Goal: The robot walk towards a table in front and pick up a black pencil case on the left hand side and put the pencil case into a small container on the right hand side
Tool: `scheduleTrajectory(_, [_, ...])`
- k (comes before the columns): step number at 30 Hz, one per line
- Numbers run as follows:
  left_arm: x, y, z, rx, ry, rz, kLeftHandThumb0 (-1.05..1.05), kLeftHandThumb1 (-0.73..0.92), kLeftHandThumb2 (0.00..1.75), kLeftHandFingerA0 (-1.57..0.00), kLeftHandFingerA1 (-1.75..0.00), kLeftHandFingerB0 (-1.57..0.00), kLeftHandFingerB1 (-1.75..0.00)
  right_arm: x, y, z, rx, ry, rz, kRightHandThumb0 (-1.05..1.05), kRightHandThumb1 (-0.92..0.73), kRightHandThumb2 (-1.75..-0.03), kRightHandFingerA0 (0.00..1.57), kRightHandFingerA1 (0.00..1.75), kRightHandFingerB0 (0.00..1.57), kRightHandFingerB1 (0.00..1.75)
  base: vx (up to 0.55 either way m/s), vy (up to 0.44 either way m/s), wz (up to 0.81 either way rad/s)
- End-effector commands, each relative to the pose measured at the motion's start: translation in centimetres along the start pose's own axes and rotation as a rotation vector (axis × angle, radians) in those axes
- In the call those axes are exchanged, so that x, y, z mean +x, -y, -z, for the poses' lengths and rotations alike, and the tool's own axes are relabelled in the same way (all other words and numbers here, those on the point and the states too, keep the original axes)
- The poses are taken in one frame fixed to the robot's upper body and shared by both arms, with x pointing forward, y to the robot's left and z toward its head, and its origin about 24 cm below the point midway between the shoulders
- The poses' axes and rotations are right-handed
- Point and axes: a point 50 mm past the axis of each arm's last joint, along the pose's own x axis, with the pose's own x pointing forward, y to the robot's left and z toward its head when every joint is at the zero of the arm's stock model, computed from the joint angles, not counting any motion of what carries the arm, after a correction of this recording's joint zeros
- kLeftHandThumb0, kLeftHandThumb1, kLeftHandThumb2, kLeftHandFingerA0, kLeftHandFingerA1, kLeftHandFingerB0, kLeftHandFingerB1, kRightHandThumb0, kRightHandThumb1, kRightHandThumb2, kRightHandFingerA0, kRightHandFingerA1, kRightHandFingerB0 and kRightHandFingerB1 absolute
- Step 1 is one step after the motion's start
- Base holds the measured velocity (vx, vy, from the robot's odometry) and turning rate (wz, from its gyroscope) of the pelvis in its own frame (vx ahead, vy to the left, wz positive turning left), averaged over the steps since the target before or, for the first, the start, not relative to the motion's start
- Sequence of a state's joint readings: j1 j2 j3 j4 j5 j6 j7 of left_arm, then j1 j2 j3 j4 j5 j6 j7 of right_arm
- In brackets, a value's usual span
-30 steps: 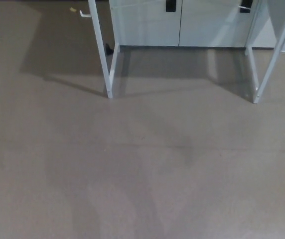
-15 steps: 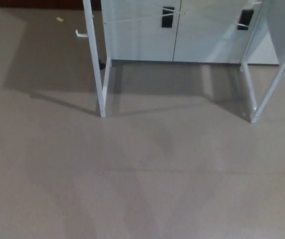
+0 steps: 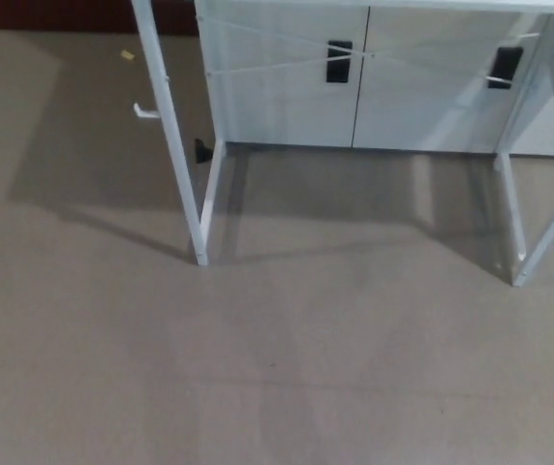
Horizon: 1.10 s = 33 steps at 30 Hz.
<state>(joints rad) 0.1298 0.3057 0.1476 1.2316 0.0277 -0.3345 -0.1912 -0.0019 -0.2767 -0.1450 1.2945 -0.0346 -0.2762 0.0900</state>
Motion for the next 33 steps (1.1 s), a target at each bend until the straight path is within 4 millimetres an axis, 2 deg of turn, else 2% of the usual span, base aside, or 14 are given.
scheduleTrajectory(1, [-0.22, -0.68, 0.11, -0.008, 0.004, -0.02, -0.24, 0.37, 0.85, -0.3, -0.59, -0.06, -0.45, -0.2, 0.17, 0.63, -0.002, -0.026, 0.001, -0.37, -0.63, -0.6, 0.49, 0.42, 0.31, 0.34, 0.24, 0.026, -0.11])
scheduleTrajectory(9, [-0.41, -0.65, 0.5, 0.012, -0.002, -0.023, -0.3, 0.52, 0.56, -0.39, -0.41, -0.21, -0.29, -0.22, 0.07, 0.84, -0.033, -0.043, 0.001, -0.37, -0.63, -0.6, 0.53, 0.43, 0.32, 0.34, 0.32, 0.132, -0.05])
scheduleTrajectory(10, [-0.39, -0.65, 0.5, 0.002, -0.003, -0.021, -0.24, 0.37, 0.86, -0.31, -0.59, -0.06, -0.46, -0.21, 0.05, 0.89, -0.022, -0.047, 0.001, -0.36, -0.63, -0.6, 0.5, 0.42, 0.32, 0.33, 0.28, 0.104, 0.06])
scheduleTrajectory(15, [-0.39, -0.66, 0.48, 0.027, -0.004, -0.023, -0.24, 0.37, 0.86, -0.3, -0.58, -0.07, -0.46, -0.2, 0.03, 0.86, -0.028, -0.047, 0.0, -0.37, -0.61, -0.58, 0.55, 0.44, 0.32, 0.33, 0.19, -0.014, 0.08])
scheduleTrajectory(17, [-0.44, -0.71, 0.48, 0.03, 0.001, -0.023, -0.31, 0.52, 0.56, -0.4, -0.4, -0.21, -0.29, -0.19, -0.01, 0.84, -0.041, -0.047, -0.004, -0.38, -0.63, -0.6, 0.53, 0.43, 0.32, 0.33, 0.19, -0.108, 0.06])
scheduleTrajectory(18, [-0.45, -0.61, 0.52, 0.027, 0.001, -0.02, -0.24, 0.37, 0.86, -0.3, -0.58, -0.08, -0.47, -0.21, 0.06, 0.85, -0.035, -0.047, -0.003, -0.37, -0.62, -0.6, 0.52, 0.43, 0.32, 0.33, 0.19, -0.15, 0.1])
scheduleTrajectory(19, [-0.45, -0.62, 0.53, 0.027, 0.0, -0.02, -0.3, 0.53, 0.56, -0.4, -0.39, -0.2, -0.29, -0.2, 0.03, 0.84, -0.032, -0.046, -0.002, -0.37, -0.62, -0.6, 0.52, 0.43, 0.32, 0.34, 0.15, -0.185, 0.14])
scheduleTrajectory(22, [-0.4, -0.61, 0.55, 0.013, -0.006, -0.019, -0.29, 0.53, 0.56, -0.38, -0.39, -0.2, -0.29, -0.21, 0.0, 0.84, -0.037, -0.042, -0.005, -0.37, -0.63, -0.6, 0.51, 0.42, 0.32, 0.33, 0.21, -0.244, 0.1])
scheduleTrajectory(24, [-0.39, -0.56, 0.56, 0.0, -0.005, -0.019, -0.23, 0.38, 0.86, -0.3, -0.59, -0.06, -0.45, -0.24, 0.04, 0.87, -0.038, -0.042, -0.014, -0.36, -0.62, -0.58, 0.53, 0.43, 0.31, 0.33, 0.26, -0.372, 0.38])
scheduleTrajectory(27, [-0.32, -0.59, 0.37, -0.001, 0.001, -0.025, -0.29, 0.52, 0.55, -0.41, -0.45, -0.21, -0.29, -0.1, 0.01, 0.62, -0.041, -0.046, -0.006, -0.36, -0.63, -0.6, 0.53, 0.43, 0.32, 0.33, 0.22, -0.241, -0.08])
scheduleTrajectory(28, [-0.37, -0.6, 0.54, 0.005, -0.01, -0.025, -0.24, 0.37, 0.85, -0.3, -0.58, -0.05, -0.45, -0.11, -0.03, 0.69, -0.043, -0.05, -0.003, -0.36, -0.62, -0.6, 0.55, 0.44, 0.33, 0.34, 0.21, -0.124, -0.03])
scheduleTrajectory(29, [-0.44, -0.61, 0.62, 0.014, -0.005, -0.026, -0.3, 0.51, 0.56, -0.39, -0.4, -0.21, -0.29, -0.11, -0.04, 0.7, -0.045, -0.051, -0.004, -0.35, -0.61, -0.58, 0.55, 0.44, 0.32, 0.33, 0.2, -0.092, -0.06])
scheduleTrajectory(32, [-0.5, -0.62, 0.66, 0.013, -0.001, -0.02, -0.29, 0.52, 0.56, -0.37, -0.4, -0.2, -0.29, -0.08, -0.07, 0.61, -0.051, -0.049, -0.006, -0.36, -0.61, -0.58, 0.55, 0.44, 0.32, 0.33, 0.18, -0.054, -0.1])
scheduleTrajectory(33, [-0.5, -0.62, 0.65, 0.015, -0.001, -0.02, -0.23, 0.37, 0.86, -0.29, -0.58, -0.07, -0.47, -0.09, -0.08, 0.63, -0.049, -0.048, -0.009, -0.37, -0.63, -0.6, 0.5, 0.43, 0.31, 0.34, 0.18, -0.032, -0.13])
